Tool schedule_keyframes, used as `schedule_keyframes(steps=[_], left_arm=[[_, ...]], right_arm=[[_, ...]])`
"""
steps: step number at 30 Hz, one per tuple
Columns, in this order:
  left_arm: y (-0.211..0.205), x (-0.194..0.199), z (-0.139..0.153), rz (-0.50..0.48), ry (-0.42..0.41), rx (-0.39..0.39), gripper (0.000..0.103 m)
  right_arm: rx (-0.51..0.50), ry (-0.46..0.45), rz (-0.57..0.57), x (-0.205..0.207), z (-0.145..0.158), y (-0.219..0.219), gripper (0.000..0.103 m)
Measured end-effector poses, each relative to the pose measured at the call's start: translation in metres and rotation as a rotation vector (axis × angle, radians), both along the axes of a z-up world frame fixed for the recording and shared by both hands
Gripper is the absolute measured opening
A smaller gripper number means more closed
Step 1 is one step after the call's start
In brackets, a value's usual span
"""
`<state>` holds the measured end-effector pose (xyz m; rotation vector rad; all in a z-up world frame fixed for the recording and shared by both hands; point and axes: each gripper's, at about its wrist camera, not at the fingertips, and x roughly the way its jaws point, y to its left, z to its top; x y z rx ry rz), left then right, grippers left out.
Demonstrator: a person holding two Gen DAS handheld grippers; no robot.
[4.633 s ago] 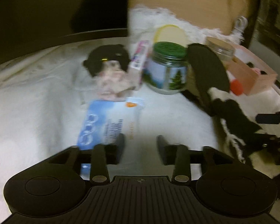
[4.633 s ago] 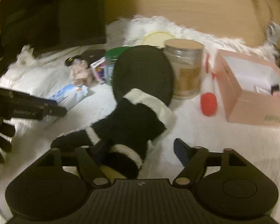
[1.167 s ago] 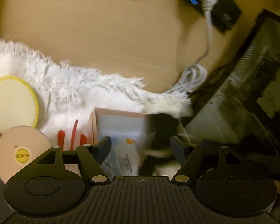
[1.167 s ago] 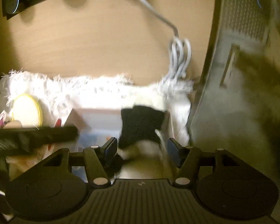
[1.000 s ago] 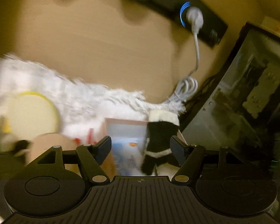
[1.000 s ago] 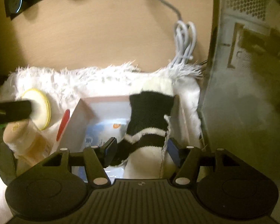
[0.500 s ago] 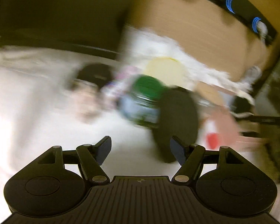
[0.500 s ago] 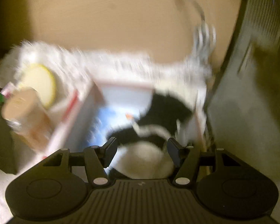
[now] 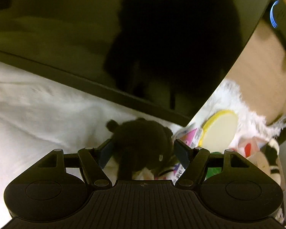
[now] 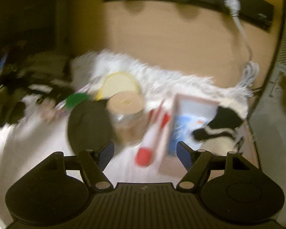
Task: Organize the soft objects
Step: 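Grasp the black plush toy with the left gripper while the right gripper grasps the pink cloth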
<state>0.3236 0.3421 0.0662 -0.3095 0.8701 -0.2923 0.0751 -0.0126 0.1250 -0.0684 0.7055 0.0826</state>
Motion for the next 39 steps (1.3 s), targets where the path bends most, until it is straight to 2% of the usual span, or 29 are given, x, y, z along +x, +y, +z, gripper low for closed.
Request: schedule_keyframes(steps=[2, 4, 7, 10, 13, 16, 22, 27, 30, 31, 33, 34, 35, 37, 39], left_arm=[[-0.009, 0.012, -0.010, -0.016, 0.026, 0.034, 0.082], [-0.015, 0.019, -0.018, -0.032, 0.031, 0.074, 0.083], [-0.021, 0.025, -0.028, -0.063, 0.075, 0.049, 0.085], [-0.025, 0.027, -0.036, -0.074, 0.081, 0.039, 0.080], [-0.016, 0.021, -0.033, -0.060, 0.061, 0.006, 0.078], [0.000, 0.011, -0.030, -0.043, 0.055, -0.019, 0.076], [0.047, -0.016, -0.021, 0.019, 0.018, -0.143, 0.076], [0.072, -0.031, -0.019, 0.050, 0.004, -0.194, 0.076], [0.086, -0.037, -0.017, 0.089, -0.006, -0.253, 0.076], [0.090, -0.039, -0.017, 0.102, -0.006, -0.272, 0.076], [0.098, -0.041, -0.016, 0.131, -0.007, -0.305, 0.076], [0.102, -0.043, -0.014, 0.142, -0.012, -0.310, 0.076], [0.104, -0.045, -0.013, 0.148, -0.021, -0.309, 0.076], [0.111, -0.054, -0.007, 0.165, -0.050, -0.288, 0.076], [0.115, -0.062, 0.005, 0.186, -0.089, -0.223, 0.076]], right_arm=[[-0.035, 0.017, 0.034, -0.009, -0.006, 0.018, 0.073], [-0.065, 0.028, 0.063, -0.017, -0.012, 0.034, 0.073], [-0.088, 0.043, 0.092, -0.022, -0.020, 0.050, 0.073], [-0.110, 0.037, 0.107, -0.024, -0.023, 0.063, 0.073], [-0.142, 0.003, 0.140, -0.018, -0.021, 0.079, 0.073], [-0.220, -0.048, 0.212, -0.010, -0.018, 0.105, 0.073], [-0.297, -0.121, 0.412, 0.028, -0.033, 0.185, 0.073], [-0.282, -0.082, 0.523, 0.080, -0.067, 0.260, 0.072], [-0.299, -0.058, 0.557, 0.107, -0.086, 0.294, 0.070], [-0.288, -0.033, 0.573, 0.115, -0.091, 0.302, 0.068], [-0.252, 0.021, 0.597, 0.129, -0.099, 0.314, 0.049], [-0.242, 0.053, 0.601, 0.133, -0.101, 0.317, 0.032], [-0.227, 0.081, 0.602, 0.135, -0.100, 0.318, 0.023], [-0.197, 0.069, 0.602, 0.129, -0.090, 0.308, 0.016], [-0.170, 0.009, 0.588, 0.119, -0.067, 0.288, 0.016]])
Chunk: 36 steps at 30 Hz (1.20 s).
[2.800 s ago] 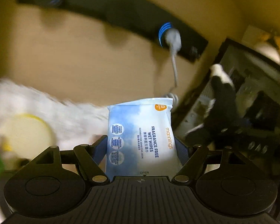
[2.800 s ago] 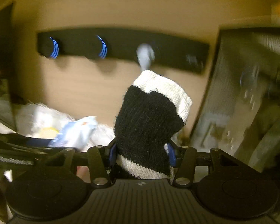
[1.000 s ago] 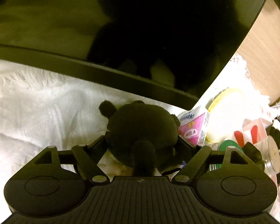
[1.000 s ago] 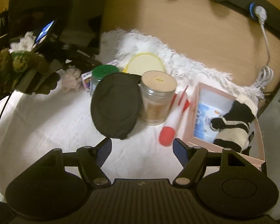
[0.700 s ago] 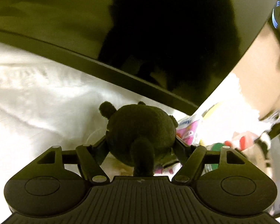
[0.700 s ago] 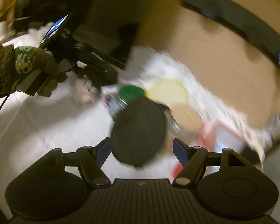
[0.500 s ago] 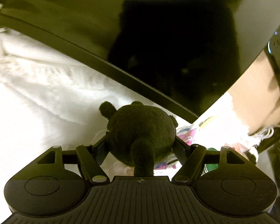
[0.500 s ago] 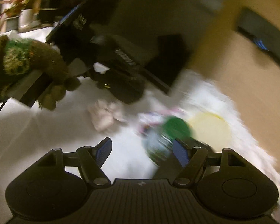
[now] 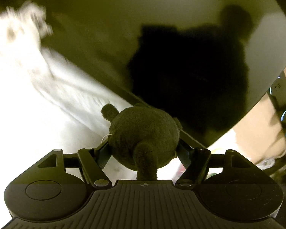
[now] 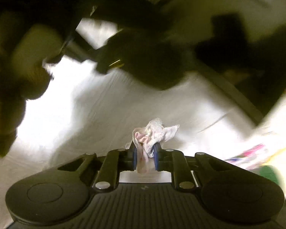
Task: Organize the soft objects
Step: 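Grasp the black plush toy with the left gripper while the right gripper grasps the pink cloth, then carry the plush toy with the left gripper while the right gripper carries the pink cloth to the box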
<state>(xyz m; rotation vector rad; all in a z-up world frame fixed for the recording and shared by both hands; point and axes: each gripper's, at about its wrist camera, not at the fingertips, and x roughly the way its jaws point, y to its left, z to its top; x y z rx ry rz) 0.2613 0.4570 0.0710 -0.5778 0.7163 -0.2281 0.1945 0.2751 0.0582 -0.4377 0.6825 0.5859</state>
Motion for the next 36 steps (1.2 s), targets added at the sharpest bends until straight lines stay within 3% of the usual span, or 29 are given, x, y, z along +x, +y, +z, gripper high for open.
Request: schedule_keyframes(steps=[4, 9, 13, 18, 23, 29, 32, 34, 36], left_arm=[[-0.007, -0.015, 0.032, 0.015, -0.076, 0.121, 0.076], [-0.060, -0.031, 0.087, -0.072, -0.231, 0.196, 0.077], [-0.136, -0.044, 0.125, -0.259, -0.359, 0.166, 0.077], [-0.251, -0.051, 0.153, -0.518, -0.416, 0.116, 0.077], [-0.367, -0.043, 0.132, -0.749, -0.350, 0.108, 0.077], [-0.453, -0.035, 0.064, -0.843, -0.188, 0.136, 0.079], [-0.486, -0.033, 0.022, -0.865, -0.112, 0.270, 0.074], [-0.498, -0.034, 0.001, -0.869, -0.081, 0.367, 0.080], [-0.500, -0.032, -0.013, -0.857, -0.048, 0.414, 0.079]], right_arm=[[0.120, -0.095, -0.090, -0.010, 0.064, -0.070, 0.016], [0.145, -0.262, -0.259, -0.025, 0.124, -0.165, 0.016], [0.157, -0.323, -0.442, -0.038, 0.150, -0.252, 0.016], [0.232, -0.303, -0.629, -0.071, 0.162, -0.354, 0.016], [0.227, -0.318, -0.731, -0.087, 0.160, -0.424, 0.016], [0.260, -0.291, -0.770, -0.087, 0.151, -0.451, 0.016], [0.278, -0.254, -0.771, -0.077, 0.141, -0.457, 0.016], [0.283, -0.229, -0.774, -0.068, 0.136, -0.460, 0.016], [0.294, -0.204, -0.769, -0.068, 0.133, -0.457, 0.016]])
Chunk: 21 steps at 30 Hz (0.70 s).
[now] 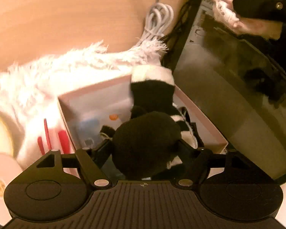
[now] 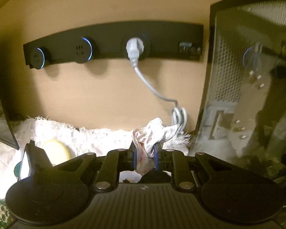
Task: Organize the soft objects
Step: 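Carry the plush toy with the left gripper while the right gripper carries the pink cloth to the box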
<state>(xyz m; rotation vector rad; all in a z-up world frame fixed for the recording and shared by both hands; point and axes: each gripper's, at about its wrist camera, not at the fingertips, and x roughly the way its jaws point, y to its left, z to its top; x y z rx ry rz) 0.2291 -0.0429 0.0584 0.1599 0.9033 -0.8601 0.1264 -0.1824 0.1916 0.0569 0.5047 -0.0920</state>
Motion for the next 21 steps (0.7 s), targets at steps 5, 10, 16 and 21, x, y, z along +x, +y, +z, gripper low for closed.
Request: schedule_keyframes(steps=[5, 10, 16, 21], left_arm=[[0.039, -0.001, 0.016, 0.038, 0.022, -0.161, 0.076], [0.073, -0.013, 0.044, 0.112, -0.022, -0.247, 0.076], [0.131, -0.058, 0.044, 0.136, -0.019, -0.262, 0.076], [0.201, -0.090, 0.020, 0.251, -0.027, -0.183, 0.076]], right_arm=[[0.095, 0.046, 0.053, 0.025, -0.011, 0.005, 0.017], [0.237, 0.176, 0.079, 0.081, -0.040, 0.012, 0.017], [0.349, 0.410, 0.024, 0.147, -0.109, 0.017, 0.039], [0.256, 0.433, -0.016, 0.150, -0.131, 0.029, 0.042]])
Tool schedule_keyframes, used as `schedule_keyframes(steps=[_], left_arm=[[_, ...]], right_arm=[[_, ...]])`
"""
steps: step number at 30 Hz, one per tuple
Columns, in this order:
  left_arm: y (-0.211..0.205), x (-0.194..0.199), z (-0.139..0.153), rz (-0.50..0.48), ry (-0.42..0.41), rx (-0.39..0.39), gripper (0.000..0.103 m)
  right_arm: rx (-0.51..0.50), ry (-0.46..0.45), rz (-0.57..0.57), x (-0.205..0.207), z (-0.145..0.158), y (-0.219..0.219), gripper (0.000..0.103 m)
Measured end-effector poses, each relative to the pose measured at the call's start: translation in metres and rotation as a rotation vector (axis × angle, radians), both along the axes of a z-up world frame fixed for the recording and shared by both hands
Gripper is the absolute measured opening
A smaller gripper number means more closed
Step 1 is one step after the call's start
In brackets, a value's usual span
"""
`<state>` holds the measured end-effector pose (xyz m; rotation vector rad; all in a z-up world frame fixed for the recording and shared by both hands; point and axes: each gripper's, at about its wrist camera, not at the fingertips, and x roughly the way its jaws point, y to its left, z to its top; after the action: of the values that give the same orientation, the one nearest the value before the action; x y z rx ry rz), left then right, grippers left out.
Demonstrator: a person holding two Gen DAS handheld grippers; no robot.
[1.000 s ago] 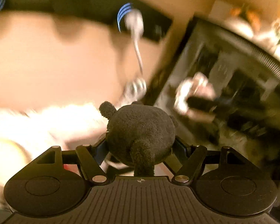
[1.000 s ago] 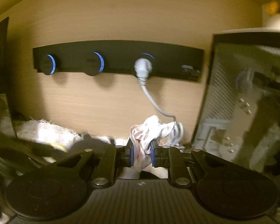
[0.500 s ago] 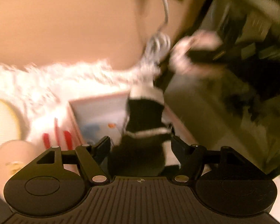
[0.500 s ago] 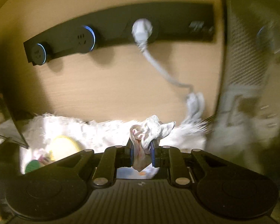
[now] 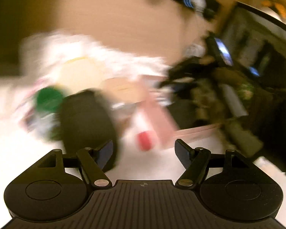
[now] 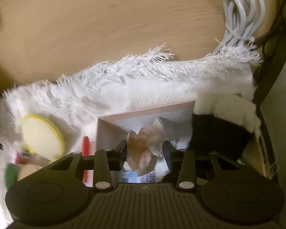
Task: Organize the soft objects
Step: 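Open the right gripper to drop the pink cloth into the box while the left gripper opens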
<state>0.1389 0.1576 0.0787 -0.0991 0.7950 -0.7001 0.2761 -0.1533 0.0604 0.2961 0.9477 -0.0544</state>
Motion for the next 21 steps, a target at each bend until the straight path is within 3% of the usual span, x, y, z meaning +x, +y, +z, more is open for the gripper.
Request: schedule_keyframes(steps=[3, 6, 10, 13, 15, 18, 21], left_arm=[[0.050, -0.003, -0.009, 0.135, 0.017, -0.009, 0.076], [0.100, 0.008, -0.011, 0.278, 0.040, -0.021, 0.076], [0.140, 0.035, -0.012, 0.391, 0.035, -0.042, 0.076], [0.146, 0.060, -0.015, 0.361, -0.013, 0.019, 0.076], [0.143, 0.074, -0.016, 0.311, -0.037, 0.063, 0.076], [0.135, 0.092, -0.021, 0.234, -0.049, 0.067, 0.076], [0.126, 0.109, -0.030, 0.220, -0.029, 0.080, 0.080]], right_arm=[[-0.146, -0.027, 0.029, -0.009, 0.005, 0.017, 0.046], [-0.375, -0.064, 0.024, -0.021, 0.015, 0.041, 0.048], [-0.514, -0.197, 0.019, -0.054, 0.041, 0.060, 0.057], [-0.478, -0.264, 0.031, -0.075, 0.061, 0.065, 0.066], [-0.396, -0.255, 0.039, -0.083, 0.071, 0.061, 0.066], [-0.278, -0.247, 0.021, -0.097, 0.084, 0.054, 0.066], [-0.197, -0.277, 0.004, -0.112, 0.093, 0.049, 0.066]])
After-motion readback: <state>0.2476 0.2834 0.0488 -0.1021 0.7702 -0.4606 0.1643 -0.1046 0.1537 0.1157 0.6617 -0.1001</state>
